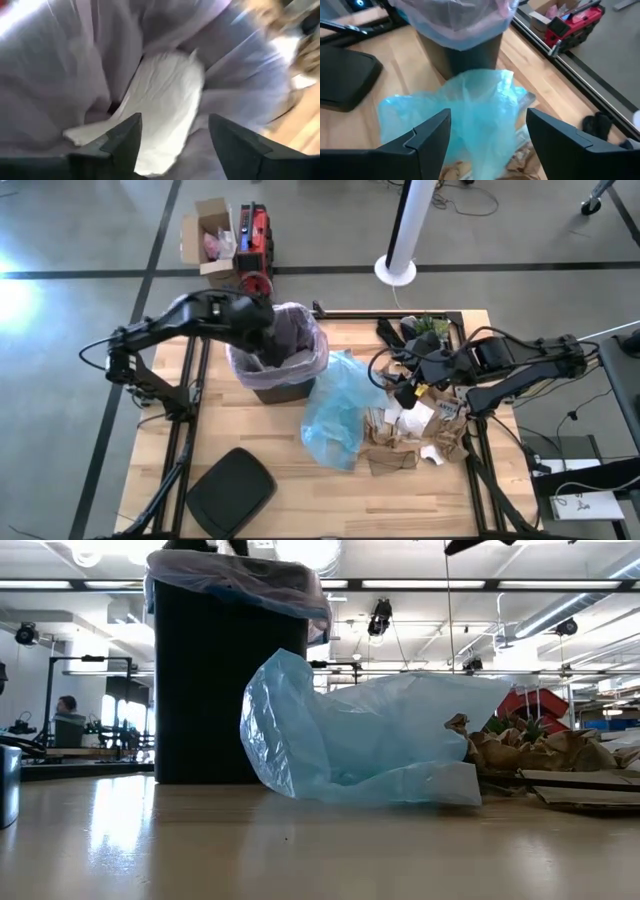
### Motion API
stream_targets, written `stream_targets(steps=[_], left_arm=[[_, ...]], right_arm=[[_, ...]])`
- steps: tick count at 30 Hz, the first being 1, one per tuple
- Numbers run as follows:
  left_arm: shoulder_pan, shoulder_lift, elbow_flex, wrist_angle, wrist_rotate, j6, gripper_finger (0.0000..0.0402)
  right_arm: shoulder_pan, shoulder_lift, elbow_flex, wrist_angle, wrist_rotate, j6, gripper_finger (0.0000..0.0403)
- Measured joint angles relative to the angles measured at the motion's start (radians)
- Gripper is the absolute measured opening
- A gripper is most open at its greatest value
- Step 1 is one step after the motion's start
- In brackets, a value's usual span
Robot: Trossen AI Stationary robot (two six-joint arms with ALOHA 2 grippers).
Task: Place trash/remove bag and relplace
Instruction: Put the white plastic into the trash bin, then put the brown napkin into the trash bin
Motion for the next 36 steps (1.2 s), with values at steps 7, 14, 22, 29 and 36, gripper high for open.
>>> stream_targets(steps=[7, 14, 22, 29, 36], left_arm=[[0.0, -0.023, 0.221, -0.119, -0.061, -0.001, 0.026], [0.0, -0.111, 0.221, -0.178, -0.072, -0.055, 0.0263], [0.0, -0.253, 0.0, -0.177, -0.108, -0.126, 0.0263], [0.001, -0.371, -0.198, -0.182, -0.11, -0.155, 0.0263], [0.002, -0.503, -0.364, -0.183, -0.1, -0.228, 0.0263]], right_arm=[[-0.005, -0.079, -0.164, -0.003, -0.004, 0.07, 0.0277], [-0.008, -0.238, -0.43, -0.005, -0.034, 0.243, 0.0288], [-0.04, -0.238, -0.631, 0.003, -0.099, 0.409, 0.0282], [-0.214, -0.154, -0.671, 0.089, -0.136, 0.244, 0.0283], [-0.495, -0.088, -0.67, 0.395, -0.328, 0.156, 0.0267]])
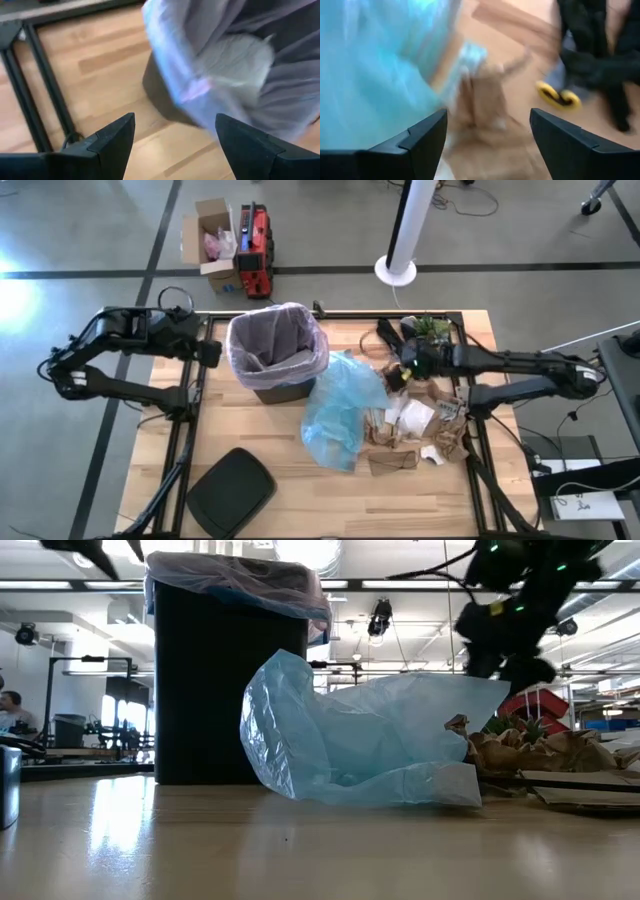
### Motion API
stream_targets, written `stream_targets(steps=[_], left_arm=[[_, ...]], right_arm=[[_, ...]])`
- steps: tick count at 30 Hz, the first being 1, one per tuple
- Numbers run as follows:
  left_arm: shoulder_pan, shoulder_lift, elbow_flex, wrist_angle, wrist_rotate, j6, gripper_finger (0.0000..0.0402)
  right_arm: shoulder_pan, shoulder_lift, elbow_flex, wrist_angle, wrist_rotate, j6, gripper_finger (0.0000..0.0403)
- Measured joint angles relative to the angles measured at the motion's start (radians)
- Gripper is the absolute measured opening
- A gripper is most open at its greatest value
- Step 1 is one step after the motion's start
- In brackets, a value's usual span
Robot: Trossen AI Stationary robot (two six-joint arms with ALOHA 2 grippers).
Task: Place trash/remove bag and relplace
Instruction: Put the brown napkin into the trash bin
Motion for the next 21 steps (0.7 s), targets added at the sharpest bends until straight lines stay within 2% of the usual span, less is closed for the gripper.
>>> stream_targets(steps=[3, 7, 14, 18, 21], left_arm=[[-0.001, -0.042, -0.102, 0.033, 0.028, -0.008, 0.026], [-0.001, -0.074, -0.247, 0.165, 0.089, 0.01, 0.0247], [-0.001, -0.069, -0.432, 0.418, 0.179, 0.091, 0.0227], [-0.003, -0.054, -0.476, 0.506, 0.185, 0.119, 0.0222], [-0.003, -0.047, -0.49, 0.566, 0.192, 0.136, 0.0221]], right_arm=[[-0.094, 0.064, 0.0, 0.098, -0.114, 0.009, 0.026], [-0.15, 0.173, 0.0, 0.176, -0.228, 0.019, 0.0251], [-0.158, 0.319, 0.0, 0.18, -0.243, 0.015, 0.0214], [-0.151, 0.312, 0.0, 0.18, -0.242, -0.015, 0.0151], [-0.151, 0.26, 0.001, 0.175, -0.248, -0.046, 0.007]])
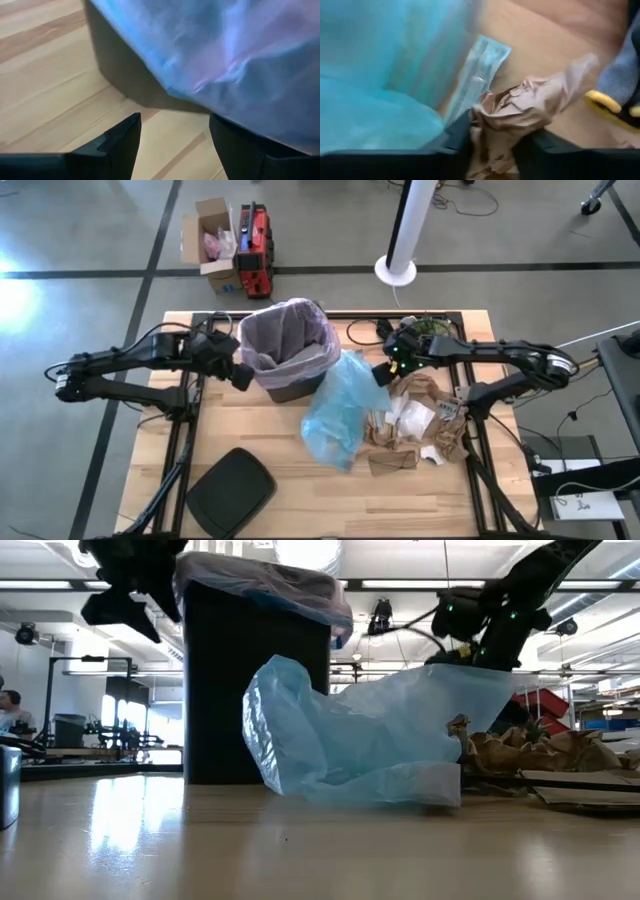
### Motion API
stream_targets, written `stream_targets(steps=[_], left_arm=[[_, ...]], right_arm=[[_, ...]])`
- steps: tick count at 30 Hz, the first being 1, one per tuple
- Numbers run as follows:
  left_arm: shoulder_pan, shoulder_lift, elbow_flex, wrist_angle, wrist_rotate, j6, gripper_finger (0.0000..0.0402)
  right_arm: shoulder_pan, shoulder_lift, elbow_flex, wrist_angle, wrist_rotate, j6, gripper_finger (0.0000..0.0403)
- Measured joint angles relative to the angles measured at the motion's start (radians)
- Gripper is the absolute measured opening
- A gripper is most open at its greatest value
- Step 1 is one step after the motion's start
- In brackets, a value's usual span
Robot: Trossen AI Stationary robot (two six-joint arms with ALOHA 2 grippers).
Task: Place trash/remove bag and relplace
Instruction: Put the brown napkin into the trash bin
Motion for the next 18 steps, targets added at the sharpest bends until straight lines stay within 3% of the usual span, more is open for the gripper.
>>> stream_targets(steps=[3, 9, 13, 18], left_arm=[[0.0, 0.009, -0.001, 0.023, 0.012, 0.018, 0.0224], [0.0, -0.003, 0.016, 0.018, 0.025, 0.043, 0.0231], [0.0, -0.013, 0.05, 0.024, 0.008, 0.077, 0.0234], [0.0, 0.007, 0.045, 0.11, -0.013, 0.116, 0.0227]], right_arm=[[0.0, -0.075, 0.0, -0.058, 0.002, -0.062, 0.0013], [0.003, -0.29, 0.074, -0.264, 0.138, -0.131, 0.0003], [0.022, -0.434, 0.152, -0.19, 0.201, -0.128, 0.0002], [0.07, -0.487, 0.221, 0.161, 0.238, -0.126, 0.0001]])
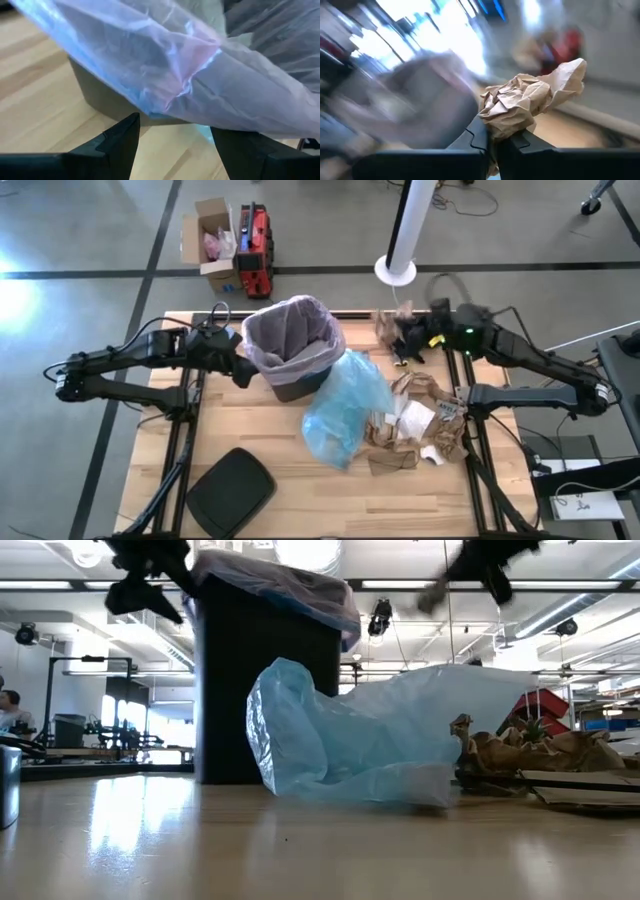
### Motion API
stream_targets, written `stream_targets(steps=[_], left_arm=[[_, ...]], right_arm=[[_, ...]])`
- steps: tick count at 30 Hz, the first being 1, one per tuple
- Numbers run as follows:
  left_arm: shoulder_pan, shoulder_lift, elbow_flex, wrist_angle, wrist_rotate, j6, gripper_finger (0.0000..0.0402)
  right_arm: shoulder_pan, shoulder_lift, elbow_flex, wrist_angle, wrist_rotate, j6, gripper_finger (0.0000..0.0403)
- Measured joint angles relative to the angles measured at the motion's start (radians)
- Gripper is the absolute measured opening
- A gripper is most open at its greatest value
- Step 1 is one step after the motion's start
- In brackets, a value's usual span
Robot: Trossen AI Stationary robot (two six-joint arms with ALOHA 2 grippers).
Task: Place trash/remove bag and relplace
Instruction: Put the brown napkin into the trash bin
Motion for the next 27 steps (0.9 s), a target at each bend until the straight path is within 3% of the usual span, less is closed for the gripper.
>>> stream_targets(steps=[5, 15, 21, 27], left_arm=[[-0.002, 0.066, -0.007, 0.118, -0.002, 0.062, 0.0221], [-0.018, 0.159, -0.003, 0.291, 0.056, 0.119, 0.0226], [-0.053, 0.106, -0.002, 0.273, 0.057, 0.119, 0.0231], [-0.073, -0.008, -0.002, 0.21, 0.051, 0.11, 0.0231]], right_arm=[[0.069, 0.114, 0.087, 0.238, 0.0, -0.032, 0.0001], [0.133, 0.525, 0.375, 0.197, 0.022, -0.038, 0.0013], [0.137, 0.647, 0.533, -0.046, 0.026, -0.055, 0.0114], [0.178, 0.609, 0.565, -0.109, 0.047, -0.152, 0.023]])
